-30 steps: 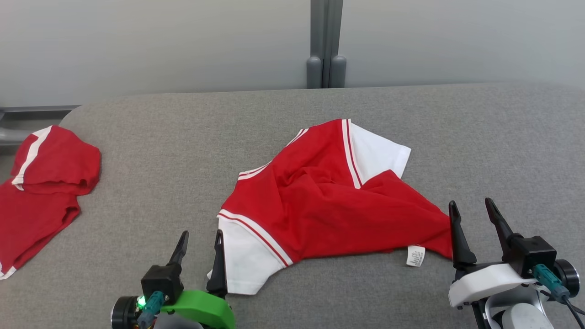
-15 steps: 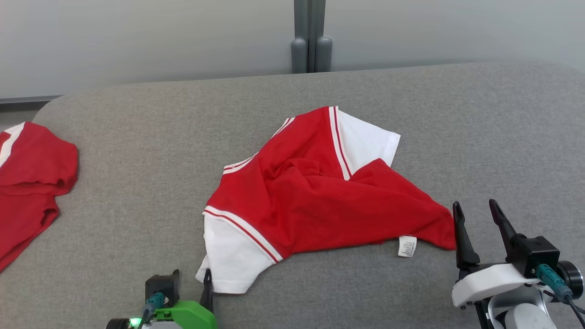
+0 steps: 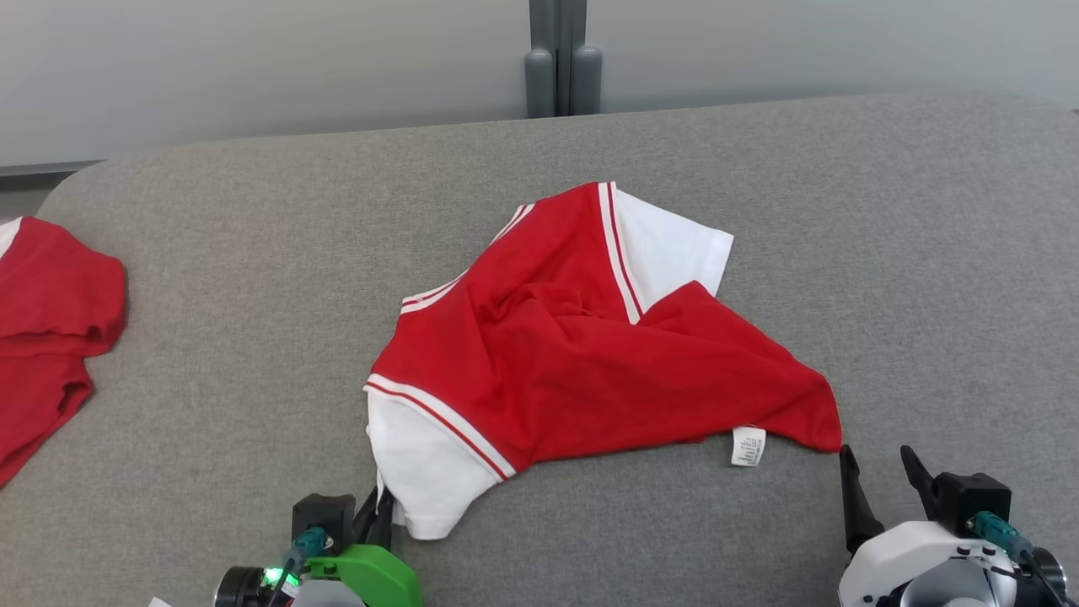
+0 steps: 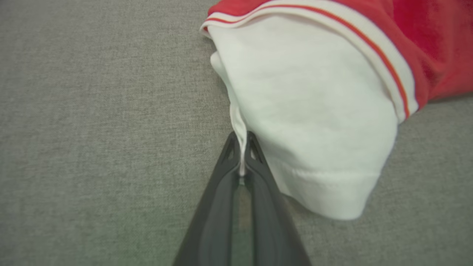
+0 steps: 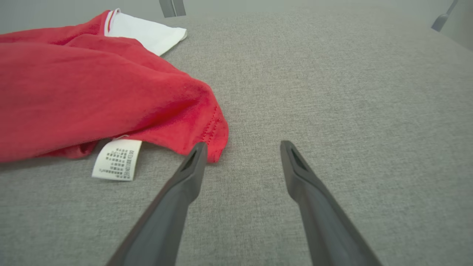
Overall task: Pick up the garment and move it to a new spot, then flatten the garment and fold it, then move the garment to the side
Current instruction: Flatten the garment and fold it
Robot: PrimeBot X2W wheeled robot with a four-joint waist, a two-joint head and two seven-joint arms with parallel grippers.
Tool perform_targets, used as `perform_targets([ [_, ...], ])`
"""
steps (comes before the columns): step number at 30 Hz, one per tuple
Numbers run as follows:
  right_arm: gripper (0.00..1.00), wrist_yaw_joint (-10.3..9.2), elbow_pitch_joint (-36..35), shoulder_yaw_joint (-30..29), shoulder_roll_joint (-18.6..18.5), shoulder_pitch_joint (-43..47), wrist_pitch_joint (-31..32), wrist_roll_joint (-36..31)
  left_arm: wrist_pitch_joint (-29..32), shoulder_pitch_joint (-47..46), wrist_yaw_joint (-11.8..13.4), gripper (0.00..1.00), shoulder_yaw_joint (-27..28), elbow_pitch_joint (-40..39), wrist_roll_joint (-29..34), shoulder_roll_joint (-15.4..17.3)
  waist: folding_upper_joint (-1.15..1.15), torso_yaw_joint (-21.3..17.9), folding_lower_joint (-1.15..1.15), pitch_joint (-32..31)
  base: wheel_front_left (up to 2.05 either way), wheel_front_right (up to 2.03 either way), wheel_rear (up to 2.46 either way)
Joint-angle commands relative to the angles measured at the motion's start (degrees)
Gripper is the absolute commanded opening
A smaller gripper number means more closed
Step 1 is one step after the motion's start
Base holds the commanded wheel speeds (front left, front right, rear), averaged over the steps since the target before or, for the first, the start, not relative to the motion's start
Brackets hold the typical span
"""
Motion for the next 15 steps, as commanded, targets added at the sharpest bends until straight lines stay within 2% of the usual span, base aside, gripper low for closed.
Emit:
perform_targets([
  [1, 1.00, -0.10, 0.98, 0.04, -0.15, -1.47, -0.01, 0.53, -0.53, -1.05, 0.24, 0.00, 0.03, -0.35, -0.37, 0.28, 0.00, 0.37, 0.00, 0.23, 0.00, 0.00, 0.00],
  [10, 1.00, -0.10, 10.64, 1.01, -0.16, -6.85, -0.31, -1.15, -2.20, -1.28, 1.06, 0.00, -0.05, -3.36, -0.43, 0.59, 0.00, 2.24, 0.00, 1.15, 0.00, 0.00, 0.00],
  [11, 0.89, -0.10, 11.91, 1.20, -0.16, -7.64, -0.10, -1.07, -2.28, -1.24, 1.15, 0.00, -0.07, -3.70, -0.50, 0.59, 0.00, 2.41, 0.00, 1.19, 0.00, 0.00, 0.00],
  [12, 0.71, -0.10, 13.02, 1.53, -0.15, -8.29, 0.26, -0.74, -2.30, -1.17, 1.21, 0.00, -0.06, -3.96, -0.59, 0.58, 0.00, 2.54, 0.00, 1.22, 0.00, 0.00, 0.00],
  [13, 0.42, -0.10, 14.34, 1.97, -0.15, -8.96, 0.56, -0.51, -2.56, -1.06, 1.35, 0.00, -0.03, -4.36, -0.66, 0.59, 0.00, 2.65, 0.00, 1.23, 0.00, 0.00, 0.00],
  [14, 0.35, -0.10, 15.37, 2.20, -0.14, -9.39, 0.87, -0.31, -2.88, -0.96, 1.55, 0.00, 0.07, -4.76, -0.65, 0.64, 0.00, 2.73, 0.00, 1.24, 0.00, 0.00, 0.00],
  [15, 0.11, -0.10, 16.51, 2.45, -0.13, -9.86, 1.01, -0.19, -3.07, -0.82, 1.61, 0.00, 0.13, -5.07, -0.68, 0.70, 0.00, 2.79, 0.00, 1.22, 0.00, 0.00, 0.00],
])
